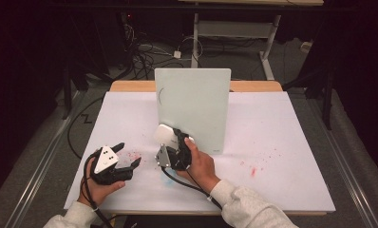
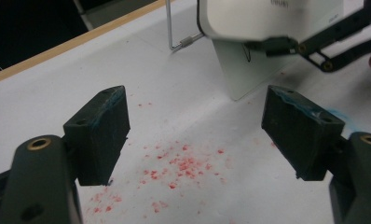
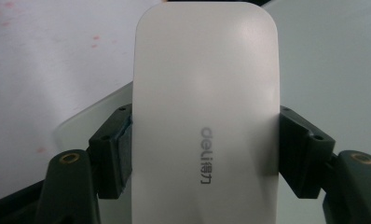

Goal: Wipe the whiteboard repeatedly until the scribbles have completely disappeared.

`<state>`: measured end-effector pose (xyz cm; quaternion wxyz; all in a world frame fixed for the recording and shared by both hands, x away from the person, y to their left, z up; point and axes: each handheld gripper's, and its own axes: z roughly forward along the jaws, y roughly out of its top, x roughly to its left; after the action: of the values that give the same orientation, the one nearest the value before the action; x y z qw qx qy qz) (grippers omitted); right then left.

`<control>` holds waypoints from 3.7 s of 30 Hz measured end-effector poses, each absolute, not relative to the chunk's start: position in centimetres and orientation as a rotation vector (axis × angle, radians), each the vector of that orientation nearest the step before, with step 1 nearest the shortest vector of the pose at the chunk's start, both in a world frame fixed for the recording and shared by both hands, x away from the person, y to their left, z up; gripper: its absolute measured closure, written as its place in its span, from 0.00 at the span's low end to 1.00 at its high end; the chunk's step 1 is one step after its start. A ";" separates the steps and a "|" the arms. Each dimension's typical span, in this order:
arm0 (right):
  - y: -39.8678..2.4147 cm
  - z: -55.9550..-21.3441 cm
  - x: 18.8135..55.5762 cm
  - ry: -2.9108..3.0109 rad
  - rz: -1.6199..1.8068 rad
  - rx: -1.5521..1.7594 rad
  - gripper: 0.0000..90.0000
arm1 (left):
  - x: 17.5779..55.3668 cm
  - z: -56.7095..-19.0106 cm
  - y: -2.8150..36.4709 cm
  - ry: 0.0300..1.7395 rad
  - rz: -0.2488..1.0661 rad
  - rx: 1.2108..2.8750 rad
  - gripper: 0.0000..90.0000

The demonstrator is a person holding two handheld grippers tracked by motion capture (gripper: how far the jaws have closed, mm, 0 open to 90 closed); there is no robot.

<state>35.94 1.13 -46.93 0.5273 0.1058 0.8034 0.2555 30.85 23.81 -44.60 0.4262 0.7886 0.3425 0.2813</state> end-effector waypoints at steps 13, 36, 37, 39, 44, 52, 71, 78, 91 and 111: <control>-0.5 -48.0 35.2 2.053 0.379 0.109 0.35 | 30.9 -44.7 23.7 0.855 0.700 1.989 0.25; 3.0 -48.9 35.1 1.990 0.342 0.063 0.34 | 30.9 -44.1 24.8 0.893 0.709 1.901 0.25; 3.3 -48.9 35.1 1.978 0.348 0.054 0.34 | 30.9 -44.1 25.0 0.898 0.715 1.895 0.25; 4.0 -48.9 35.2 1.981 0.354 0.048 0.34 | 30.9 -44.0 25.2 0.909 0.715 1.876 0.25; 5.6 -48.8 35.4 1.960 0.398 0.035 0.34 | 30.7 -43.9 25.2 0.896 0.718 1.878 0.25; 7.4 -49.2 35.5 1.962 0.450 0.055 0.34 | 30.7 -43.9 25.4 0.900 0.712 1.875 0.25; 2.5 -47.0 36.2 1.888 0.526 0.155 0.34 | 30.8 -44.1 24.9 0.895 0.709 1.902 0.25; 2.0 -44.2 37.3 1.855 0.573 0.204 0.34 | 30.8 -44.2 24.8 0.890 0.705 1.907 0.25; 3.0 -37.3 39.9 1.797 0.659 0.354 0.34 | 30.8 -44.2 24.7 0.880 0.696 1.909 0.25; 2.0 -34.9 40.7 1.821 0.660 0.450 0.34 | 30.7 -44.3 24.6 0.875 0.688 1.916 0.25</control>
<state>40.69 2.03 -34.88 0.5451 0.1898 0.7677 0.2782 30.73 24.65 -44.26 0.4465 0.7737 0.3534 0.2778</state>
